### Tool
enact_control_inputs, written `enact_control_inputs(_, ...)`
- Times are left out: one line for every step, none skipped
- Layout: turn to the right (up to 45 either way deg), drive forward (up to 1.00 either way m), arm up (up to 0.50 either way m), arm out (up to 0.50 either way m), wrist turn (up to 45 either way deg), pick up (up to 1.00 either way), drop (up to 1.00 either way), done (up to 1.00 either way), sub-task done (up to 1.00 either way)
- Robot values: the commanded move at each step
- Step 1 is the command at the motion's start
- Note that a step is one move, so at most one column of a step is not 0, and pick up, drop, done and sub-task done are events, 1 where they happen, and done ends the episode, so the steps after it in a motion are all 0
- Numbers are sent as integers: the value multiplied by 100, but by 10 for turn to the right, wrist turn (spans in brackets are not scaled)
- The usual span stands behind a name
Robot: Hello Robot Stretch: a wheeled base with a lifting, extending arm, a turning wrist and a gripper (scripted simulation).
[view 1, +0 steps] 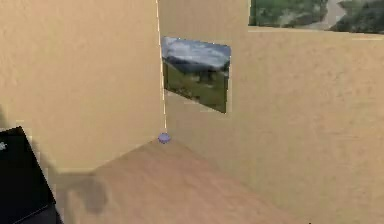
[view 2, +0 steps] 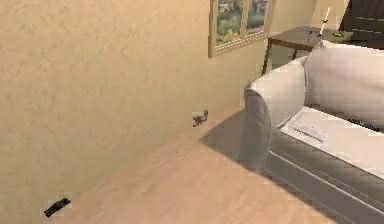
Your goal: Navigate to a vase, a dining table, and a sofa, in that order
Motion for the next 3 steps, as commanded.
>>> enact_control_inputs(450, 0, 0, 0, 0, 0, 0, 0, 0)
enact_control_inputs(450, 0, 0, 0, 0, 0, 0, 0, 0)
enact_control_inputs(30, 0, 0, 0, 0, 0, 0, 0, 0)
